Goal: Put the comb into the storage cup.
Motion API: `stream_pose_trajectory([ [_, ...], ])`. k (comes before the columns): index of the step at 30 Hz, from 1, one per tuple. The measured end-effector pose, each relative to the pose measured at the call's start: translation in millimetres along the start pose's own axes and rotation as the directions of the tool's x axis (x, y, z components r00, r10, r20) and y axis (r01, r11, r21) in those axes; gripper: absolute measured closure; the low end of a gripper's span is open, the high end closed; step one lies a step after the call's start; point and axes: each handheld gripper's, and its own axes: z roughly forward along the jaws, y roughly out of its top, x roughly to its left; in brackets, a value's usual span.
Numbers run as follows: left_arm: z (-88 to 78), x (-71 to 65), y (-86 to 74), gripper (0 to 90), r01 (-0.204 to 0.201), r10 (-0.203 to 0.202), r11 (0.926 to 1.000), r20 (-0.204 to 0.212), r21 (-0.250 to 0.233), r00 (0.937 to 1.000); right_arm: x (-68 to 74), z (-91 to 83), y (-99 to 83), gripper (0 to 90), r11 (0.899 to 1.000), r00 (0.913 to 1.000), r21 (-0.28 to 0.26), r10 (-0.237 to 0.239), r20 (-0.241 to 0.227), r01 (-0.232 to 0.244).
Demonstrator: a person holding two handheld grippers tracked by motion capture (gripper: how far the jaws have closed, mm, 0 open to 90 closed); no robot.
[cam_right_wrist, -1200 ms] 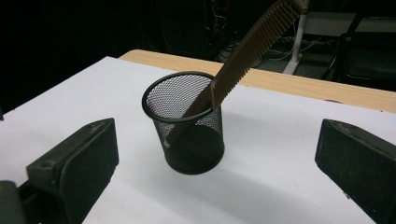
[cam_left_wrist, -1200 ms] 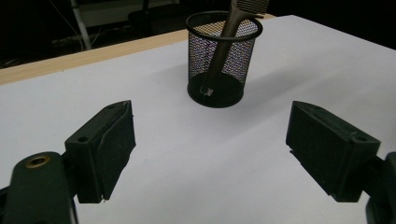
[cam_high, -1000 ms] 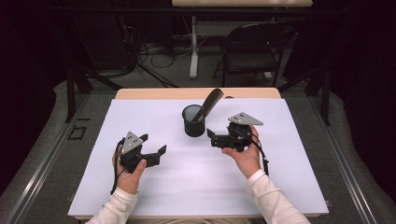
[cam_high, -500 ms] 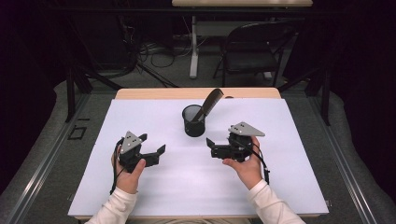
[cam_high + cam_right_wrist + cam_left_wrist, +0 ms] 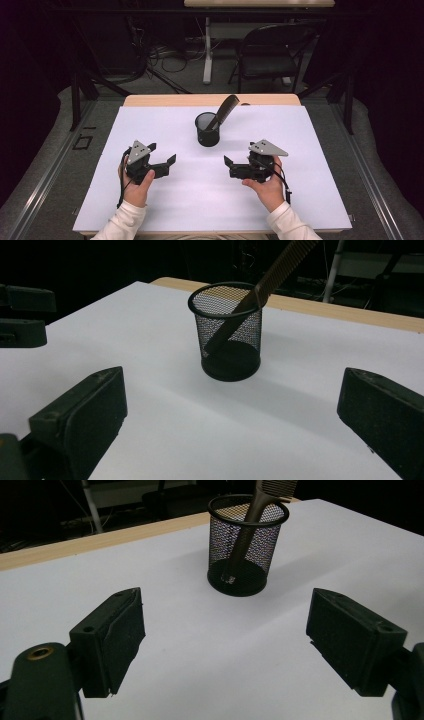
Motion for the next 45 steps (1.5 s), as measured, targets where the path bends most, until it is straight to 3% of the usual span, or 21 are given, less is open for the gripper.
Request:
stream_pose_trajectory([
  [25,0.7,2.1,-0.8,16.0,-0.001,0.001,1.0,0.0,0.005,1.0,-2.3,4.0,-35.0,0.8,0.999,0.9993,0.003,0.034,0.013,-0.034],
  [45,1.8,0.9,-1.3,16.0,-0.012,0.012,0.9998,0.001,0.013,0.9999,-2.1,5.1,-44.8,2.5,0.999,0.9993,-0.004,0.035,0.016,-0.035],
])
